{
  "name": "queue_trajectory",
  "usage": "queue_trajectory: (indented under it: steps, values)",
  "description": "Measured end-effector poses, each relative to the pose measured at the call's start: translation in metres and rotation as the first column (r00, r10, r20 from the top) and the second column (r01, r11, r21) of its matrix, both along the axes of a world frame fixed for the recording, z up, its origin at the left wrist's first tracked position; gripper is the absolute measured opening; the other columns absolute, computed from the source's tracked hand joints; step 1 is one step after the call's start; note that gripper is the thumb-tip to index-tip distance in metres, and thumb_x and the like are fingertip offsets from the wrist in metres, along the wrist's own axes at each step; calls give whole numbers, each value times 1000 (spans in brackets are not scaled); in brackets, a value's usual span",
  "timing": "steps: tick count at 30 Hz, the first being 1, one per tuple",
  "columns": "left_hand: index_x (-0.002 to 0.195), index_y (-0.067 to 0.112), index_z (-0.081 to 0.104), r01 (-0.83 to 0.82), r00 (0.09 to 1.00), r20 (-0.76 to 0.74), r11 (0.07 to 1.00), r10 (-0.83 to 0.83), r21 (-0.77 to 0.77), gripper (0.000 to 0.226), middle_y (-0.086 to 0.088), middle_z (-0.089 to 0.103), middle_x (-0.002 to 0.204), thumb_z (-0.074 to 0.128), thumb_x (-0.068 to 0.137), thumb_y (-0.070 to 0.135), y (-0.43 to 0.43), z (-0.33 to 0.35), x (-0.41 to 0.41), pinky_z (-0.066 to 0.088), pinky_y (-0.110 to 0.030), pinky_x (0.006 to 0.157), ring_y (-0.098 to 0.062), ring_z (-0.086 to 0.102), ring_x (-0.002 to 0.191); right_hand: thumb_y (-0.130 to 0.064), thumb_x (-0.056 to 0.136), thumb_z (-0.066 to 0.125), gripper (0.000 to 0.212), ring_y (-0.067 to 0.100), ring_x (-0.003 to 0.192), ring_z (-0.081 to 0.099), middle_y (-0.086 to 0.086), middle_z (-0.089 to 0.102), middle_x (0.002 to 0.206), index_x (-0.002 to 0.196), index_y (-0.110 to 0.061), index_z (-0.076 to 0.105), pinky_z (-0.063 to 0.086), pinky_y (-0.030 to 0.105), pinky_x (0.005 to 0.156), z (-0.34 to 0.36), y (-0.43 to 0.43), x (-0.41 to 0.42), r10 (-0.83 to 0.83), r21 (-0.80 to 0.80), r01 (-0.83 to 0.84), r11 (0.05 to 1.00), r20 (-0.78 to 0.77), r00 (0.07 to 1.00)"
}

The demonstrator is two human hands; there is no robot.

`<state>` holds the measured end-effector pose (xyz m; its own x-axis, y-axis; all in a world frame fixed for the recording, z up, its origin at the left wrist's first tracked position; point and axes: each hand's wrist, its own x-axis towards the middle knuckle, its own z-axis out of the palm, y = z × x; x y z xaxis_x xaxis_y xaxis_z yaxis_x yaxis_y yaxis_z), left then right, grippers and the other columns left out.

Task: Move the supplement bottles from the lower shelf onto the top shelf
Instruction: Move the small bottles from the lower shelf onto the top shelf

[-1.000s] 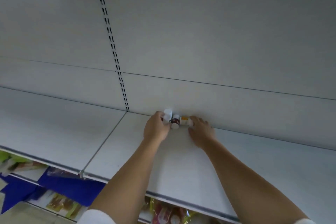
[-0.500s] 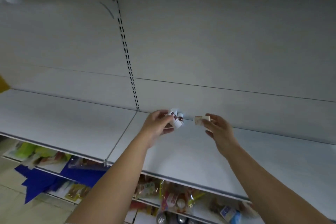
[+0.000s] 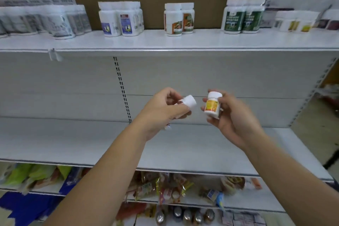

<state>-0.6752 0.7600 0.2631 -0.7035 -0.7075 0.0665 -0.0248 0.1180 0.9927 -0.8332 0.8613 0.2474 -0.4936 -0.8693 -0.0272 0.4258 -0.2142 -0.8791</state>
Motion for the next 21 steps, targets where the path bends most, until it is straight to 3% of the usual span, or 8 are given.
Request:
queue_trajectory:
  steps: [2, 4, 6, 10, 14, 17, 21]
  values:
    - [93, 14, 54, 44, 999, -22, 999, -44, 4, 32, -8, 70, 92, 73, 67, 20, 10, 20, -3, 47, -52, 99, -22, 73, 88, -8, 96, 37, 29, 21, 77, 66, 8, 68, 93, 104, -16, 64, 51, 27, 55, 20, 18, 0, 1, -33, -4, 999, -74, 997]
    - [101, 16, 55, 87, 996, -31, 996, -88, -30, 29, -5, 67, 92, 69, 75, 16, 19, 37, -7, 55, -35, 87, -13, 71, 82, -10, 96, 43, 24, 20, 80, 66, 7, 68, 94, 105, -17, 64, 52, 27, 60, 40, 32, -2, -2, -59, -8, 998, -168, 986]
    - [110, 21, 58, 113, 994, 12, 987, -112, -118, 30, -1, 65, 92, 65, 81, 16, 28, 53, -14, 53, -28, 77, -9, 66, 78, -11, 95, 49, 21, 18, 82, 66, 6, 68, 94, 108, -19, 64, 52, 26, 63, 55, 43, -6, -9, -89, -14, 996, -252, 968]
    - [111, 21, 64, 117, 993, 28, 974, -114, -193, 21, 1, 69, 94, 52, 96, 13, 45, 84, -35, 51, -25, 77, -10, 59, 81, -9, 95, 51, 22, 19, 85, 65, 6, 67, 94, 110, -19, 64, 52, 27, 64, 80, 59, -25, -25, -138, -22, 990, -332, 943]
    - [103, 15, 68, 92, 990, -99, 994, -97, -53, 27, -5, 63, 89, 42, 98, 14, 58, 107, -70, 50, -25, 73, -15, 57, 80, -10, 94, 53, 23, 19, 85, 66, 7, 69, 94, 113, -19, 63, 53, 29, 67, 100, 72, -56, -74, -152, 17, 988, -381, 921]
    - [99, 17, 68, 82, 986, -134, 990, -96, -112, 21, -4, 61, 89, 47, 97, 13, 62, 119, -104, 50, -26, 74, -14, 57, 81, -9, 93, 55, 22, 19, 84, 68, 7, 71, 93, 113, -16, 59, 54, 29, 68, 114, 81, -88, -98, -166, 33, 986, -407, 908]
    - [106, 18, 68, 77, 982, -149, 970, -113, -229, 16, -4, 68, 97, 61, 92, 13, 60, 135, -153, 53, -37, 93, -14, 64, 89, -8, 93, 55, 19, 20, 85, 68, 8, 67, 93, 110, -14, 60, 55, 28, 68, 132, 90, -141, -129, -176, 53, 983, -453, 882]
